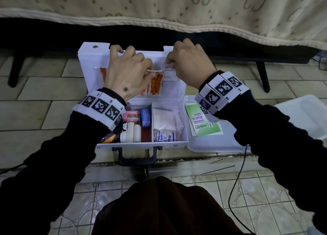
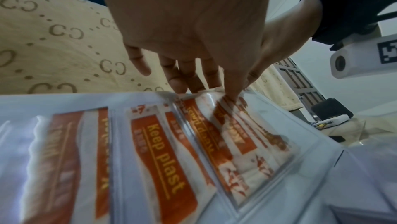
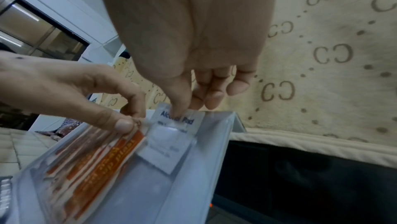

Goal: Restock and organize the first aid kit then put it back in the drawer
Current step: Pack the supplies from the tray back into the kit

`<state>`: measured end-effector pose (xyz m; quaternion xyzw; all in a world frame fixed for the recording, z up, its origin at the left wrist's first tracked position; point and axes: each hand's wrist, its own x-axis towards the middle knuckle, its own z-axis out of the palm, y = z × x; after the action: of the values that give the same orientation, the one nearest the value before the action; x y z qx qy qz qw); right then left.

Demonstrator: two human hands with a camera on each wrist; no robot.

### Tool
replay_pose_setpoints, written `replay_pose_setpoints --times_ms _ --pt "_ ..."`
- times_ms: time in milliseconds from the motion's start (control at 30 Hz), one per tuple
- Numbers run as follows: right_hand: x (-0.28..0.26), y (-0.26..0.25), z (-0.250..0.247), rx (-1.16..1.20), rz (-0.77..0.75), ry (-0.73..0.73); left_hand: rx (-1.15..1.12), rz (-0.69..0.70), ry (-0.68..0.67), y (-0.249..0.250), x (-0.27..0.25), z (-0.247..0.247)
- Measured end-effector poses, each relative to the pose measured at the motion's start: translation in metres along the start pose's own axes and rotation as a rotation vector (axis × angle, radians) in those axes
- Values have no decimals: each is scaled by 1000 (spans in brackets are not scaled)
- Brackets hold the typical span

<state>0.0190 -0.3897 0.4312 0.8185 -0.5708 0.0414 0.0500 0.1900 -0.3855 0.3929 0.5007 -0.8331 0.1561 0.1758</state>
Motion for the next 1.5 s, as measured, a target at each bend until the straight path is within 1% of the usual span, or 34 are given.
replay_pose_setpoints --times_ms 133,300,533,667,800,833,1033,1333,1500 --pt "-4 5 3 68 19 16 -51 -28 -21 0 0 2" --pt "-4 6 -1 37 -40 -60 -75 -26 -15 -1 4 2" --pt "-6 6 -1 42 -32 -132 -92 -9 -29 1 5 3" --pt "-11 1 -1 22 -6 -101 -81 -13 -42 0 5 3" --pt "-16 -3 0 -57 -13 8 -80 -15 -28 2 5 2" --pt "-16 -3 -1 -59 -11 12 -79 -11 -25 2 5 2" --pt "-16 -3 -3 -24 31 -75 -71 -24 -46 3 6 0" --pt "-14 -10 -7 -159 35 -116 -70 -21 -54 3 7 -1" --pt "-11 -7 -15 -97 4 -128 -50 -17 -63 3 7 0"
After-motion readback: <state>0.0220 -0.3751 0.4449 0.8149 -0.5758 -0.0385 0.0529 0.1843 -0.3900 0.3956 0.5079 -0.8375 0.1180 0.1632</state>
